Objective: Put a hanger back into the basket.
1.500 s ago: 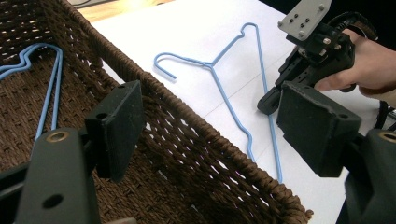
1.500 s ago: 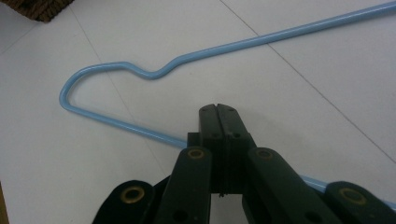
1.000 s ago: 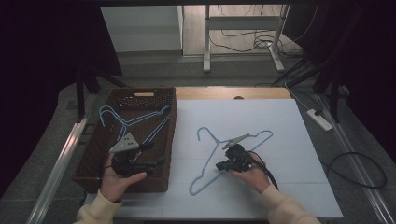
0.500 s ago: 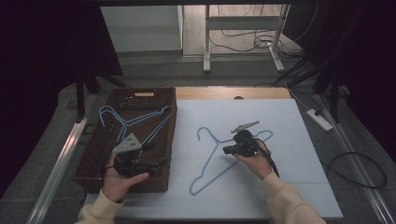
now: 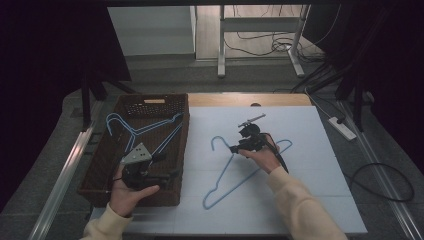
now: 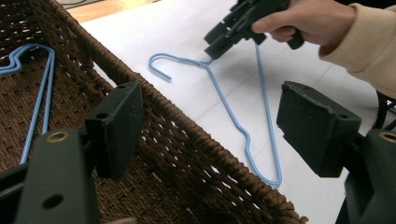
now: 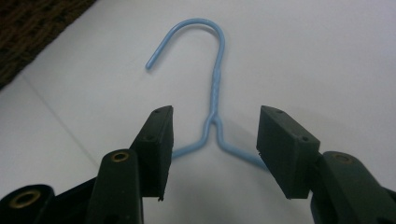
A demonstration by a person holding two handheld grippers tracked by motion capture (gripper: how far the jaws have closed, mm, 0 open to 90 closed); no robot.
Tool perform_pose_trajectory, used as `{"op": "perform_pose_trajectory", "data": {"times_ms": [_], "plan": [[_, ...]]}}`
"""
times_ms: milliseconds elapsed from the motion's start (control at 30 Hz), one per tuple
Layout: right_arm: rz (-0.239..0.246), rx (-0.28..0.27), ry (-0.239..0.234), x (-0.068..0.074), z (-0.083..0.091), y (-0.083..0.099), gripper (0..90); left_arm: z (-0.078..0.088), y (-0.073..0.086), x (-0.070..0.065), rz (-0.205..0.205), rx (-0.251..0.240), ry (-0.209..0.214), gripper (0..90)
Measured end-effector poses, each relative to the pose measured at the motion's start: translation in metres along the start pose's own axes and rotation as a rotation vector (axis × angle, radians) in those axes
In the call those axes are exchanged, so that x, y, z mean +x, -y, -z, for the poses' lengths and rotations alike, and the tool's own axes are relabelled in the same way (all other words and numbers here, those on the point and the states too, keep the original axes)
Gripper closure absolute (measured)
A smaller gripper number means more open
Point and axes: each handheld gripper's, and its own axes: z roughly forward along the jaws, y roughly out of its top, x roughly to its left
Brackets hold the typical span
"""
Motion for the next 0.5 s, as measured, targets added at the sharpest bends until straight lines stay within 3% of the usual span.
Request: {"op": "perform_pose_trajectory", "data": {"times_ms": [233, 500], "plan": [[0.023, 0.066, 0.034, 0.001, -0.021, -0.022, 50.5, 0.000, 0.001, 0.001, 0.002, 0.002, 0.003, 23.9], [0.051, 0.149, 0.069, 0.006, -0.038, -0.033, 59.3, 0.000, 0.001, 0.002, 0.001, -0.002, 0.003, 23.8]]}}
